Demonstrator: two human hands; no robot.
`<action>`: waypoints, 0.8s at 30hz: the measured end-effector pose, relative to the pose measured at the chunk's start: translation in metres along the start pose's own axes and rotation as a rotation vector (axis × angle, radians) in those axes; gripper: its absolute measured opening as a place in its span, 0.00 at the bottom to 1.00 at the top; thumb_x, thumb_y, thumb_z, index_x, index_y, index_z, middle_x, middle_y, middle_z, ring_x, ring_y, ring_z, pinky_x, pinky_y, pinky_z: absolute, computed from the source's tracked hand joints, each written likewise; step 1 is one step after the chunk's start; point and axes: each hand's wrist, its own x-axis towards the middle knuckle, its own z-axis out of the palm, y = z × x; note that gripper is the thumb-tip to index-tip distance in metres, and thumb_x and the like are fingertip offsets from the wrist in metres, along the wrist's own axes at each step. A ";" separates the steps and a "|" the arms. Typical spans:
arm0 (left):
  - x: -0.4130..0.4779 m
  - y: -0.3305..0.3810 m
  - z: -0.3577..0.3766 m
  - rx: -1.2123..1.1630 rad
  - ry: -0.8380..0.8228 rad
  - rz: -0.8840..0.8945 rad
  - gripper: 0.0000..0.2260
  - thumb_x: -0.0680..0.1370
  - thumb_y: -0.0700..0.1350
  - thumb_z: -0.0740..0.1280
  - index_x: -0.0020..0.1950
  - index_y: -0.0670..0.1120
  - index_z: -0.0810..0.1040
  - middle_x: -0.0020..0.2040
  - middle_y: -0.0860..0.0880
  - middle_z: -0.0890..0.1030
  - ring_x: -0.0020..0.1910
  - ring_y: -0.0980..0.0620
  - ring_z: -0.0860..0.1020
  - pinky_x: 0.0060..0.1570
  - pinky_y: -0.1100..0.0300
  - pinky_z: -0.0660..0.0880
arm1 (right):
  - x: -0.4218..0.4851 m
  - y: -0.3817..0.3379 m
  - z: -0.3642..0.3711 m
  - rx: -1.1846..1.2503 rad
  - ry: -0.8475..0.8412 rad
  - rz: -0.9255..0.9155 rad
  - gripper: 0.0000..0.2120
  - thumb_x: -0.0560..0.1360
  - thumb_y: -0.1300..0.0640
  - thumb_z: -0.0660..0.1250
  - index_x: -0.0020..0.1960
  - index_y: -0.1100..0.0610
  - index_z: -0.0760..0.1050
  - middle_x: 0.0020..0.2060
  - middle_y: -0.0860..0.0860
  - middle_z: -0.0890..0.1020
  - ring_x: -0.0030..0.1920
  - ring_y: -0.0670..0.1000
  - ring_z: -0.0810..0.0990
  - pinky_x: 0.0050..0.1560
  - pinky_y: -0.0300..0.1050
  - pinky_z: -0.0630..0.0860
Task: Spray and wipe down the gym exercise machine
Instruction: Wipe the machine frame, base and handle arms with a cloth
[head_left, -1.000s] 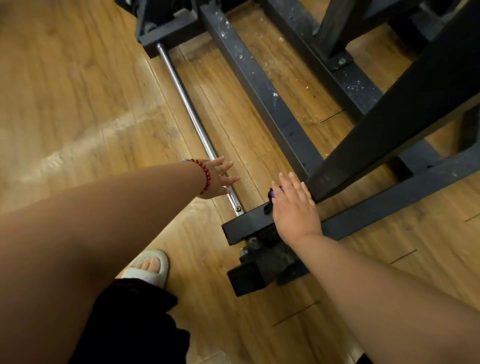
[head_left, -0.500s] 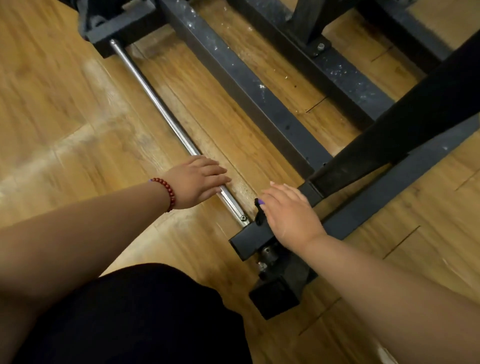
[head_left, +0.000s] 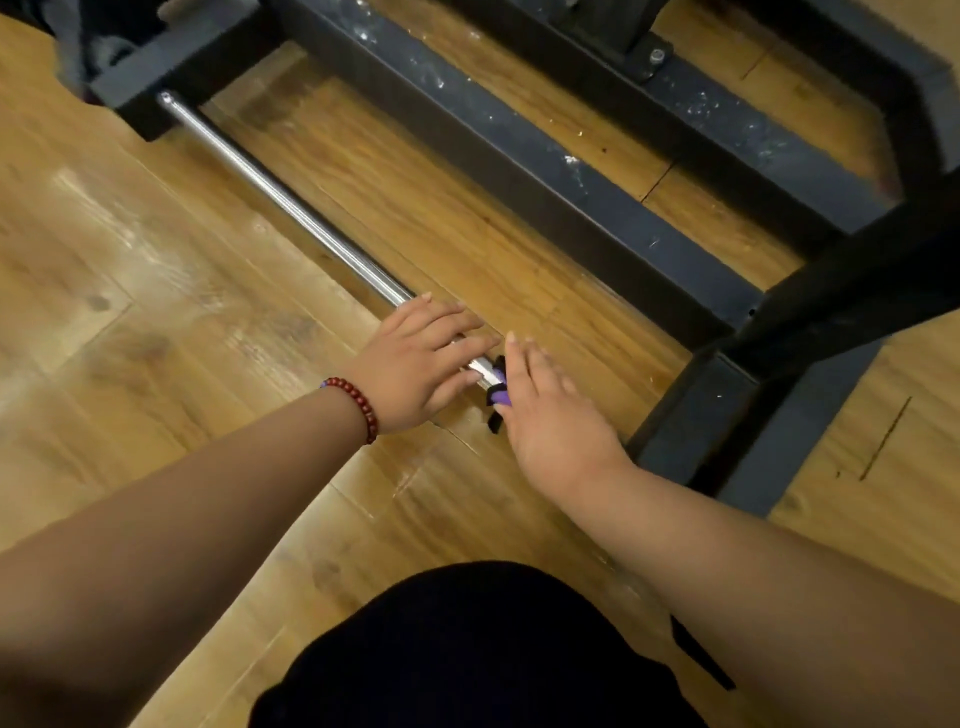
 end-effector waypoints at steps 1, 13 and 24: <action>-0.001 -0.001 0.002 -0.003 0.016 0.010 0.19 0.83 0.56 0.53 0.68 0.50 0.72 0.65 0.46 0.77 0.67 0.43 0.72 0.70 0.43 0.62 | -0.007 0.001 0.001 -0.018 -0.025 0.003 0.36 0.84 0.50 0.51 0.75 0.56 0.25 0.79 0.57 0.40 0.79 0.55 0.45 0.76 0.47 0.54; -0.007 -0.018 0.001 -0.025 0.128 -0.031 0.21 0.82 0.53 0.56 0.68 0.44 0.75 0.65 0.46 0.77 0.68 0.44 0.71 0.72 0.48 0.56 | -0.013 -0.008 -0.006 -0.144 -0.049 -0.078 0.39 0.82 0.57 0.54 0.70 0.54 0.20 0.75 0.54 0.27 0.77 0.57 0.32 0.75 0.49 0.56; -0.009 -0.020 -0.005 -0.004 0.102 -0.040 0.22 0.80 0.53 0.55 0.68 0.43 0.75 0.67 0.44 0.76 0.69 0.43 0.71 0.71 0.46 0.59 | 0.014 -0.023 -0.009 -0.170 -0.036 -0.131 0.38 0.81 0.59 0.53 0.76 0.51 0.27 0.74 0.51 0.26 0.77 0.57 0.31 0.75 0.51 0.54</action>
